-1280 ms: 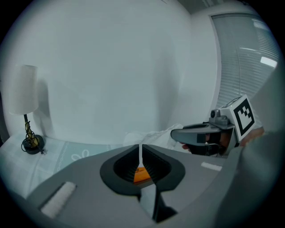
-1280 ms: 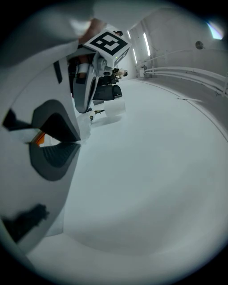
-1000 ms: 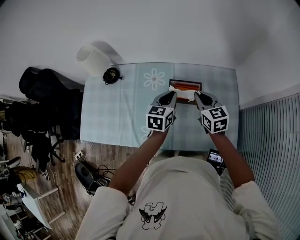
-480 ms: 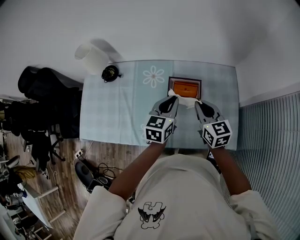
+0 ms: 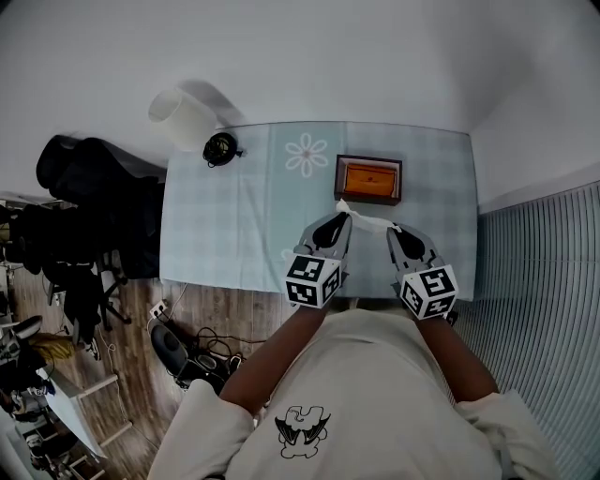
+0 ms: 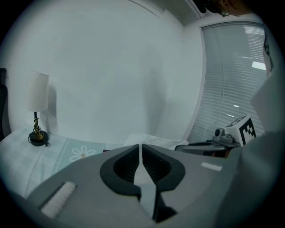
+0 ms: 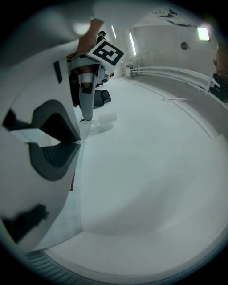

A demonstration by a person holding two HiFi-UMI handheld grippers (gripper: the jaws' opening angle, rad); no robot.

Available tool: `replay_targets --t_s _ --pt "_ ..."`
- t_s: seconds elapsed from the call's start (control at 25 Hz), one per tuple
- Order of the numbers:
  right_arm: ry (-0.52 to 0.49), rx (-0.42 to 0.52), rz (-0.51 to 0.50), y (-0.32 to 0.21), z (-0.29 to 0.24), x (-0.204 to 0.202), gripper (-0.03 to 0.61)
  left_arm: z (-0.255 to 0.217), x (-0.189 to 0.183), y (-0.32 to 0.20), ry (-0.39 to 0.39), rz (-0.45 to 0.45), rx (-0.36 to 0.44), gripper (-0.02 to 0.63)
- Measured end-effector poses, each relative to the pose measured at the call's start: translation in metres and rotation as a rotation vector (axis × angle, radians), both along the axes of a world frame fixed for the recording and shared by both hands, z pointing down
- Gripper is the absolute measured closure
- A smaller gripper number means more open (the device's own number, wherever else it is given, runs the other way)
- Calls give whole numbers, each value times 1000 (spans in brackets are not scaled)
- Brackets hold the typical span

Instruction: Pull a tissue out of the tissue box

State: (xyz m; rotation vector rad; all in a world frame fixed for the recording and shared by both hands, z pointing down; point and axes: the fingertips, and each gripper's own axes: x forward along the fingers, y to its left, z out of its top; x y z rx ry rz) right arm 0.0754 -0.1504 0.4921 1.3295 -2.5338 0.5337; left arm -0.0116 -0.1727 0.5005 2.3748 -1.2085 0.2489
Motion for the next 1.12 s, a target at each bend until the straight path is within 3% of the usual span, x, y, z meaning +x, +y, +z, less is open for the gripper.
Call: replay_targets --t_s 1.12 --pt "24 4 8 9 2 -10 565 2 -4 7 24 -30 -15 589"
